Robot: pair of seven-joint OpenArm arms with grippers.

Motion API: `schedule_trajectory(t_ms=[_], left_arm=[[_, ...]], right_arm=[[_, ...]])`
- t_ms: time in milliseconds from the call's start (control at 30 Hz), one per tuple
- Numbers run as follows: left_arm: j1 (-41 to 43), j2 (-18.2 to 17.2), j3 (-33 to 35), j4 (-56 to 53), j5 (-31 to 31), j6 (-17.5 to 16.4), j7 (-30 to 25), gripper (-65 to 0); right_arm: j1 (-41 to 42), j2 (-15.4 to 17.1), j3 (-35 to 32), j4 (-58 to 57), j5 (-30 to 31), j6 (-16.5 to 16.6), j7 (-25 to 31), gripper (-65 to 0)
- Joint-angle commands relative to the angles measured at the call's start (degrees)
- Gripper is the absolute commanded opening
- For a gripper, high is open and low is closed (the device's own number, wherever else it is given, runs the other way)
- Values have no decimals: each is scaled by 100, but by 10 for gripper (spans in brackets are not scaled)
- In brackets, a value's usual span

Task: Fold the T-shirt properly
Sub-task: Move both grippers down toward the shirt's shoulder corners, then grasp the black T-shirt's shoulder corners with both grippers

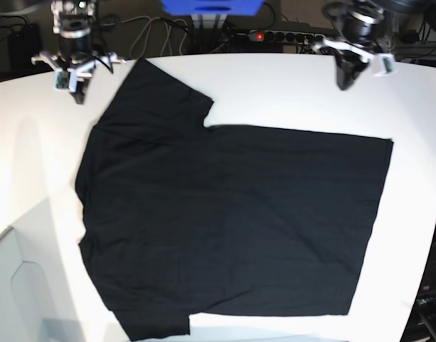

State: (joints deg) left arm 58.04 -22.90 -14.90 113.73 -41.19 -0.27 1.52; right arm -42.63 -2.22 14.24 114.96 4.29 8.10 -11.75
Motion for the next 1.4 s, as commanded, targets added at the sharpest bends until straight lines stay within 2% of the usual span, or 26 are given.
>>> schedule_trajectory(t_ms=[0, 200, 367, 467, 533, 600, 667, 833, 1000, 1233, 1367], left_arm=[[-6, -45, -71, 95, -114, -39, -139, -650], [-191, -71, -431, 104, -439, -39, -24, -650], [-639, -36, -827, 112, -967, -47, 987, -650], [-877, -27, -1056, 104, -1345, -47, 1584, -650], [-965, -27, -1152, 104, -1477, -47, 1769, -650], [-991, -27, -1196, 104, -1512, -47, 1813, -650], [-1035, -27, -1196, 104, -1512, -47, 1822, -650], [-1070, -27, -1196, 95, -1512, -47, 1831, -650], [-1070, -18, -1196, 86, -1529, -47, 1804, -650], [-1070, -9, -1187, 60, -1529, -47, 1795, -649], [-1079, -9, -1196, 60, -1529, -47, 1804, -649]], right_arm=[[83, -37, 66, 122, 173, 197, -8, -650], [953, -37, 611, 140, 1518, 1041, -1783, -650], [1674, -20, 1244, 140, 2432, 1454, -3172, -648], [2219, -20, 1763, 131, 2986, 1480, -4315, -543], [2553, -37, 2185, 113, 3179, 1480, -5027, -485], [2852, -55, 2589, 104, 3373, 1480, -5634, -473], [3037, -55, 2897, 104, 3566, 1507, -6012, -469], [3169, -20, 3143, 96, 4041, 1779, -6364, -472], [3169, -55, 3108, -28, 4067, 1797, -6355, -468], [3301, -20, 3143, -845, 4392, 1806, -6337, -465], [3582, -20, 3152, -1346, 4392, 1806, -6337, -412]])
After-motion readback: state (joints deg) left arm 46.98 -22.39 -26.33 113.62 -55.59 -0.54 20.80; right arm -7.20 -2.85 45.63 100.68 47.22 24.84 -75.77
